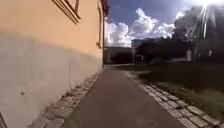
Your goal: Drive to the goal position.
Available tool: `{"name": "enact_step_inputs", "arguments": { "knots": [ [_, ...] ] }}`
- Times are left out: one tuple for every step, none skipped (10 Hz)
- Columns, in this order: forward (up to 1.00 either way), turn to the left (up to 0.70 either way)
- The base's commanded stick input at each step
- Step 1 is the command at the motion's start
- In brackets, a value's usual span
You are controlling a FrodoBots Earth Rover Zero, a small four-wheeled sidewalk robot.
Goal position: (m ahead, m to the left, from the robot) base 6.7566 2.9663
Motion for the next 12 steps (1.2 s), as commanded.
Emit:
{"name": "enact_step_inputs", "arguments": {
  "knots": [
    [0.7,-0.15],
    [0.7,0.0],
    [0.7,0.0],
    [0.7,0.0],
    [0.7,0.0],
    [0.7,0.0],
    [0.7,0.0],
    [0.7,0.0],
    [0.7,0.0],
    [0.7,0.0],
    [0.7,0.0],
    [0.7,0.0]
  ]
}}
